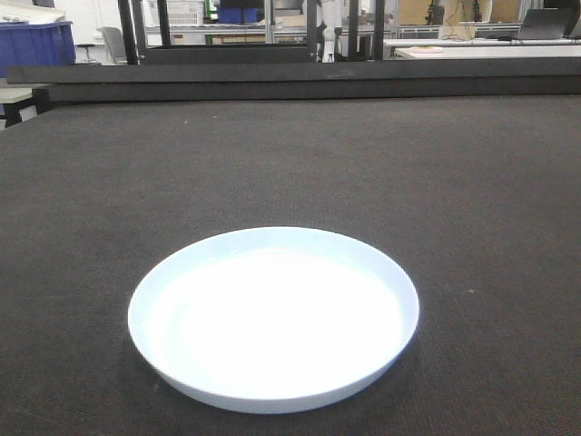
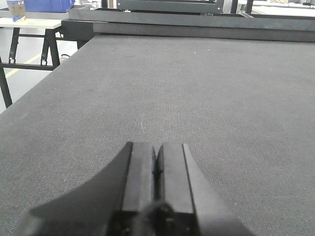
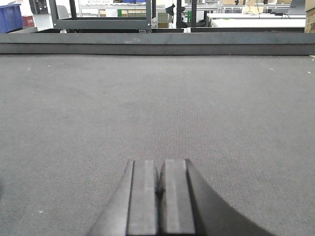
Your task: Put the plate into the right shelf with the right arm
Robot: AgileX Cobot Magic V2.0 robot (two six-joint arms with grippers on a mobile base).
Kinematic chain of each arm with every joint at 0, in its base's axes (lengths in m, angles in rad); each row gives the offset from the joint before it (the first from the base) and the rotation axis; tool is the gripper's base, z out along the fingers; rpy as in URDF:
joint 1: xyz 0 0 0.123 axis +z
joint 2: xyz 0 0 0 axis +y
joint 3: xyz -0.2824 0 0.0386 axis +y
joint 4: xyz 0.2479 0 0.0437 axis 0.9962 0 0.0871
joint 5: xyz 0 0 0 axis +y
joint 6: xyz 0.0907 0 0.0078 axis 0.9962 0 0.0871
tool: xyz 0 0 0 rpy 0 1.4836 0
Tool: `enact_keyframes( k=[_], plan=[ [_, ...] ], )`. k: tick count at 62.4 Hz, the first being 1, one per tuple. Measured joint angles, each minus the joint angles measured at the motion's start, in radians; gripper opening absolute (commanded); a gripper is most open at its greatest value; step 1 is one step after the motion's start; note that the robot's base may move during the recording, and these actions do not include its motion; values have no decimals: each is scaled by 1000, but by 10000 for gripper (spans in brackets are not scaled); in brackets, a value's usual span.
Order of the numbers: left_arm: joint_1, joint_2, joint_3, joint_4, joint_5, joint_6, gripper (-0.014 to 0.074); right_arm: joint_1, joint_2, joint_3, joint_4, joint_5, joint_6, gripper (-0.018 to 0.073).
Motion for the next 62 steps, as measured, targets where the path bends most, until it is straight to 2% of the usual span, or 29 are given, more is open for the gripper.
enact_keyframes(
  k=[32, 48, 54, 59, 62],
  plan=[
    [0, 0, 0, 0, 0, 0, -47, 0, 0, 0, -2, 0, 0, 71],
    [0, 0, 0, 0, 0, 0, -47, 0, 0, 1, -2, -204, 0, 71],
    [0, 0, 0, 0, 0, 0, -47, 0, 0, 1, -2, -249, 50, 71],
    [0, 0, 0, 0, 0, 0, -47, 0, 0, -23, -4, -201, 107, 71],
    [0, 0, 0, 0, 0, 0, -47, 0, 0, -71, -6, -125, 123, 71]
  ],
)
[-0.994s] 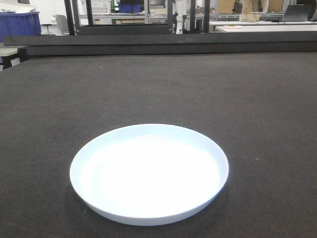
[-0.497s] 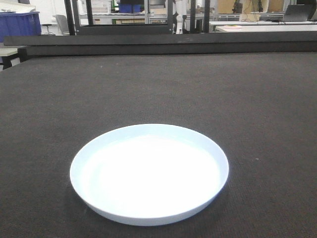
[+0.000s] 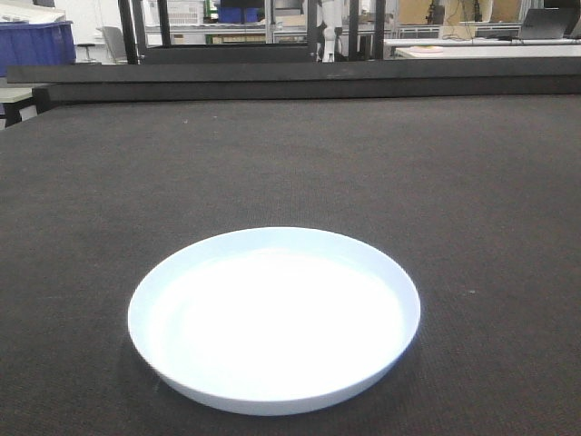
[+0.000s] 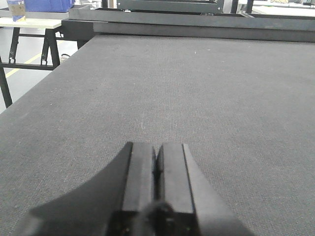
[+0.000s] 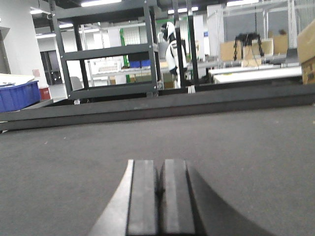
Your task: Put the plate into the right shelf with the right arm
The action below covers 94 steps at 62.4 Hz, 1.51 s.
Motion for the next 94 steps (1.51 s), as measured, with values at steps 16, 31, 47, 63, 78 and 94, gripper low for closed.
enact_keyframes(
  k=[16, 31, 47, 63, 78, 94],
  plan=[
    [0, 0, 0, 0, 0, 0, -47, 50, 116, -408, 6, 562, -2, 71],
    [0, 0, 0, 0, 0, 0, -47, 132, 490, -607, 207, 876, -244, 71],
    [0, 0, 0, 0, 0, 0, -47, 216, 877, -698, 311, 890, -325, 94],
    [0, 0, 0, 0, 0, 0, -47, 415, 1132, -764, 320, 738, -325, 459],
    [0, 0, 0, 0, 0, 0, -47, 490, 1333, -766, 329, 657, -331, 606],
    [0, 0, 0, 0, 0, 0, -47, 493, 1453, -766, 329, 612, -331, 601]
  ],
)
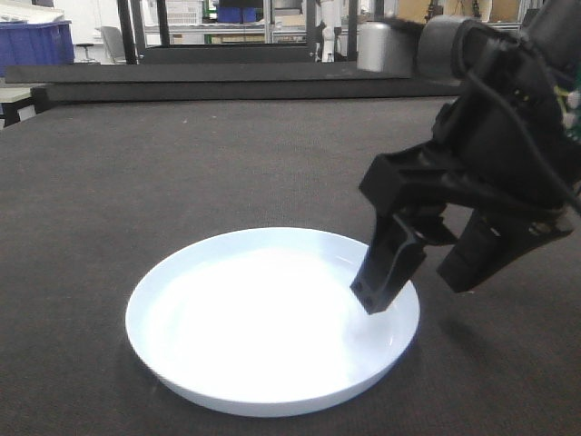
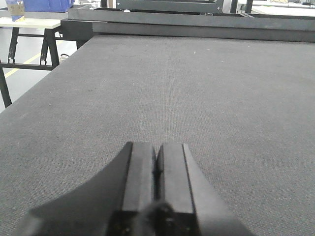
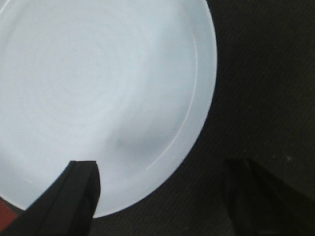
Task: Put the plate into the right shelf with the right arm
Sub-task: 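Lower the right gripper onto the white plate's rim and close it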
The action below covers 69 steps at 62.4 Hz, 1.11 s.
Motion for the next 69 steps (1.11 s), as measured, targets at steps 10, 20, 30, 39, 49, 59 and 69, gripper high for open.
enact_keyframes(
  k=[10, 20, 30, 39, 49, 59, 69],
  plan=[
    [0, 0, 0, 0, 0, 0, -47, 0, 22, 0, 0, -45, -1, 601],
    [0, 0, 0, 0, 0, 0, -47, 0, 50, 0, 0, -80, -1, 566],
    [0, 0, 0, 0, 0, 0, -47, 0, 76, 0, 0, -93, -1, 431],
    [0, 0, 0, 0, 0, 0, -47, 0, 78, 0, 1, -95, -1, 319],
    [0, 0, 0, 0, 0, 0, -47, 0, 78, 0, 2, -95, -1, 286],
    [0, 0, 0, 0, 0, 0, -47, 0, 87, 0, 2, -113, -1, 286],
    [0, 0, 0, 0, 0, 0, -47, 0, 104, -3, 2, -121, -1, 286]
  ],
)
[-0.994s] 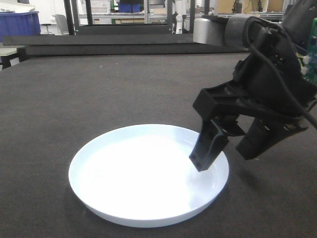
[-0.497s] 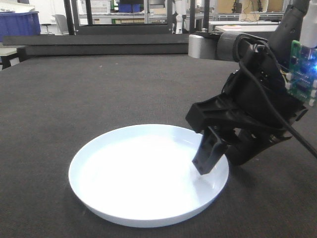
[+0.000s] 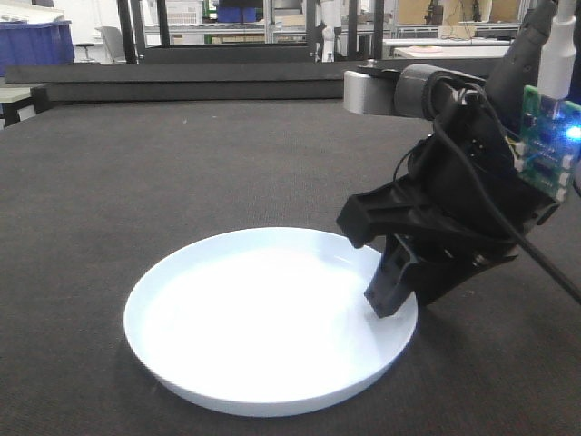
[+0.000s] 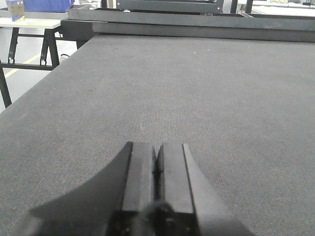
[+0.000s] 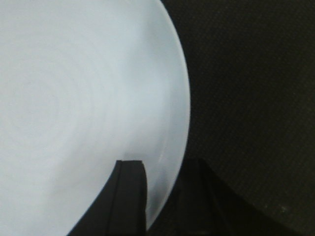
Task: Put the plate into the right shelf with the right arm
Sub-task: 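Lower the right gripper onto the white plate's rim and close it, then lift the white plate off the table with the right gripper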
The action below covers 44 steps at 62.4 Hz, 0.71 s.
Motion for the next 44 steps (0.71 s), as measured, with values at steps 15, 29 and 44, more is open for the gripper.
enact_keyframes(
  k=[15, 29, 44],
  plan=[
    [0, 0, 0, 0, 0, 0, -47, 0, 7, -4, 1, -5, -2, 78],
    [0, 0, 0, 0, 0, 0, -47, -7, 9, -9, 27, -28, 7, 57],
    [0, 0, 0, 0, 0, 0, -47, -67, -126, -5, 15, 22, 53, 57]
  ],
)
